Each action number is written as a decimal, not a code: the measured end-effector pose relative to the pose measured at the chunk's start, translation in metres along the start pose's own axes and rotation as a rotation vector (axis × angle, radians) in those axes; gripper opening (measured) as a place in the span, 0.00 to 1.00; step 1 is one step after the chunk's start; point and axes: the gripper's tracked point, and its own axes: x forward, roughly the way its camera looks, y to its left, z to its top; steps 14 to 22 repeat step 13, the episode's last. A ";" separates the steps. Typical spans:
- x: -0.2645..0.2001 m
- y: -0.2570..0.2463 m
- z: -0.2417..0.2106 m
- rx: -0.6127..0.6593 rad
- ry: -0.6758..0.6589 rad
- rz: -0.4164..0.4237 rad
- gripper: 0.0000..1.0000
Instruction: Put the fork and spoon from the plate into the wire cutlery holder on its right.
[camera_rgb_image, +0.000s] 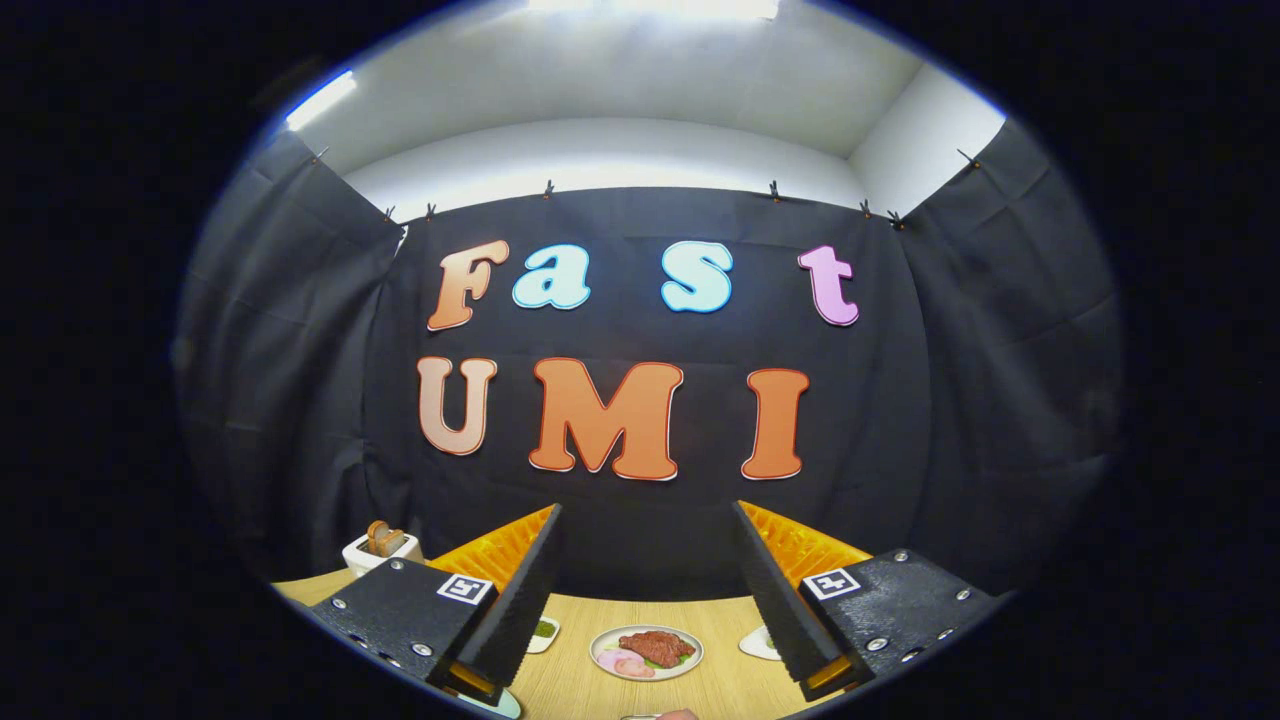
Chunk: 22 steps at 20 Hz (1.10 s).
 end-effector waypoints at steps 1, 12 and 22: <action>0.002 0.000 0.002 -0.007 -0.007 -0.002 0.97; 0.036 -0.008 0.024 -0.008 0.014 -0.046 0.97; 0.036 -0.008 0.022 0.002 0.022 -0.047 0.97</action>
